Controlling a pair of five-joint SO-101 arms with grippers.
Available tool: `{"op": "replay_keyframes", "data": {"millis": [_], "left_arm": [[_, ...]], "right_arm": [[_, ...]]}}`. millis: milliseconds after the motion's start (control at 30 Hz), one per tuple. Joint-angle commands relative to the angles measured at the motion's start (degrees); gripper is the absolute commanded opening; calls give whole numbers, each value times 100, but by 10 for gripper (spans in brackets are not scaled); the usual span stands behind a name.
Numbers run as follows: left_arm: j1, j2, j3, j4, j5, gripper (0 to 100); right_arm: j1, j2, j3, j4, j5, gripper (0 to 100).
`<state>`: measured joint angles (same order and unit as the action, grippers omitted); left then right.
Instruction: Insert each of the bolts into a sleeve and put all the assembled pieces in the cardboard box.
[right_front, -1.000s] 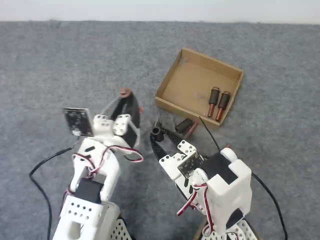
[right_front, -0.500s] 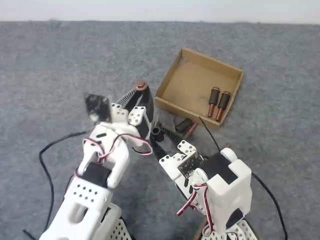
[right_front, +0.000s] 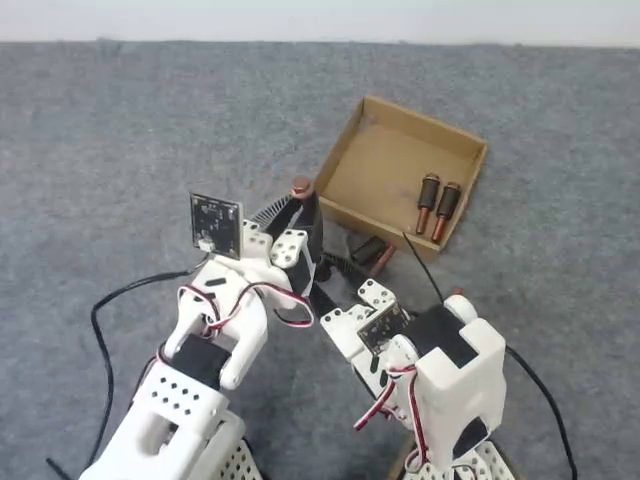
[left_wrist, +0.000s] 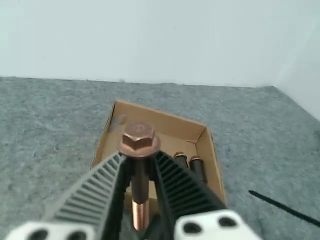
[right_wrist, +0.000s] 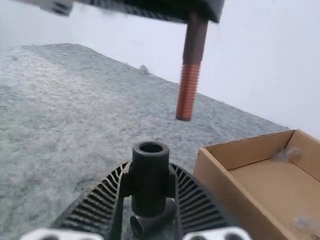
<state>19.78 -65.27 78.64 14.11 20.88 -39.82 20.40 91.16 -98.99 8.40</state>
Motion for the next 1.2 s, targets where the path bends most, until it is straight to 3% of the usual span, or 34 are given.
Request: {"op": "replay_keyframes", "data": {"millis": [0,1167], "left_arm": [[70,-308,22,-158,-62,12],[360,-316,743,-158,-62,12]], "right_arm": [[171,-224,-79,-136,-70,6],[391,-215,-273,31,-70,6]]}}
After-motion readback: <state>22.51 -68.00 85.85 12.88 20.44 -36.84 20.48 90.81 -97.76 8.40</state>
